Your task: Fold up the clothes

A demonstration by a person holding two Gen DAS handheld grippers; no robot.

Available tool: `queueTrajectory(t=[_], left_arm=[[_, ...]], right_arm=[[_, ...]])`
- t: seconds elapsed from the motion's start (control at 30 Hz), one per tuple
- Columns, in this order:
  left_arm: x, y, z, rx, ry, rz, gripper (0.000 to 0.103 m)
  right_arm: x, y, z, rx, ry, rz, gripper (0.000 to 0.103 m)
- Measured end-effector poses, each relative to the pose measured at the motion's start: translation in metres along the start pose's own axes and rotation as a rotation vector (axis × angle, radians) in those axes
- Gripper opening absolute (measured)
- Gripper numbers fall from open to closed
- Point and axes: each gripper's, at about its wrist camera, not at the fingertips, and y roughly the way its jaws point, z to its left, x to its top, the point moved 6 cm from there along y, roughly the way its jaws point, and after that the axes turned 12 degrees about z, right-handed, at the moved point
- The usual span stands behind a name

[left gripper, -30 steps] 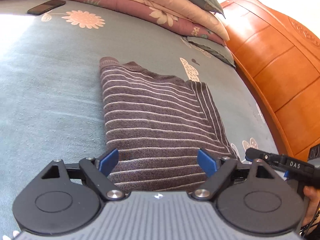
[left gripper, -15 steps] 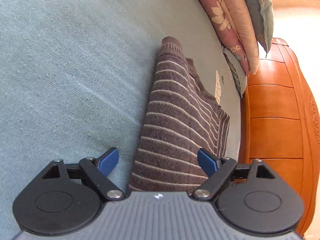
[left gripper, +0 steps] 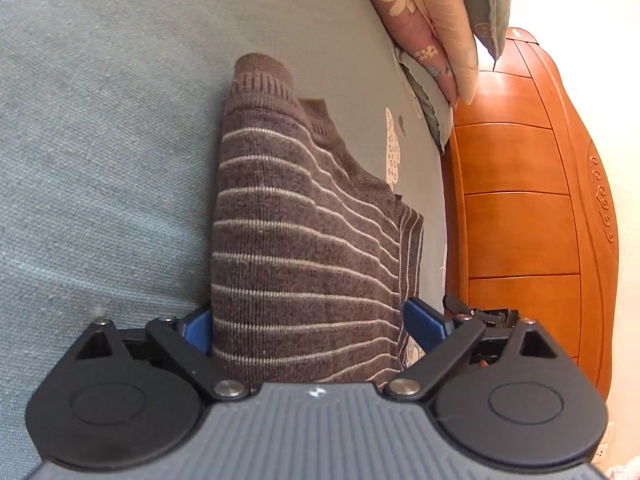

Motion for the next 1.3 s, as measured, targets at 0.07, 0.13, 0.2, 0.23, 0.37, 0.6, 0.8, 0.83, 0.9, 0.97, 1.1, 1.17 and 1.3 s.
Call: queueTrajectory(t=[0.07, 0.13, 0.2, 0.23, 0.37, 0.6, 0.8, 0.83, 0.9, 0.97, 1.1, 1.17, 1.3], left_arm=[[-0.002, 0.0, -0.002, -0.005, 0.014, -0.007, 0.096], [-0.008, -0.001, -0.001, -0.022, 0.004, -0.015, 0.096], [-0.016, -0.002, 0.0, -0.038, -0.01, -0.016, 0.095], [-0.021, -0.002, 0.001, -0.044, -0.016, -0.014, 0.095], [-0.04, -0.003, 0.003, -0.068, -0.032, -0.015, 0.095], [-0.015, 0.003, 0.0, -0.071, -0.006, -0.032, 0.095], [-0.024, -0.001, -0.001, -0.038, 0.069, -0.04, 0.085], [-0.026, -0.002, 0.001, -0.034, 0.074, -0.044, 0.084], [-0.026, -0.002, 0.0, -0.017, 0.079, -0.045, 0.08], [-0.026, 0.0, -0.004, 0.022, 0.099, -0.037, 0.08], [-0.027, -0.001, -0.012, 0.192, 0.106, -0.033, 0.045], [-0.028, -0.003, -0.014, 0.232, 0.058, -0.042, 0.041], [-0.035, -0.002, -0.035, 0.343, 0.088, -0.064, 0.035]], right_arm=[[0.007, 0.011, 0.003, 0.047, -0.001, 0.022, 0.095], [0.009, 0.02, 0.01, 0.046, -0.033, 0.049, 0.095], [-0.001, 0.026, 0.016, 0.039, -0.062, 0.101, 0.095], [-0.008, 0.028, 0.018, 0.045, -0.068, 0.13, 0.095], [-0.042, 0.028, 0.022, 0.048, -0.093, 0.222, 0.094], [-0.019, 0.037, 0.028, 0.078, -0.111, 0.176, 0.094], [-0.005, 0.052, 0.039, 0.025, -0.16, 0.183, 0.089], [-0.009, 0.05, 0.036, 0.019, -0.154, 0.186, 0.083], [-0.013, 0.046, 0.028, 0.014, -0.126, 0.182, 0.072], [-0.011, 0.046, 0.02, -0.002, -0.085, 0.172, 0.056], [-0.014, 0.049, 0.024, -0.106, -0.103, 0.164, 0.036], [-0.017, 0.052, 0.035, -0.19, -0.138, 0.153, 0.034], [-0.026, 0.058, 0.062, -0.382, -0.221, 0.122, 0.028]])
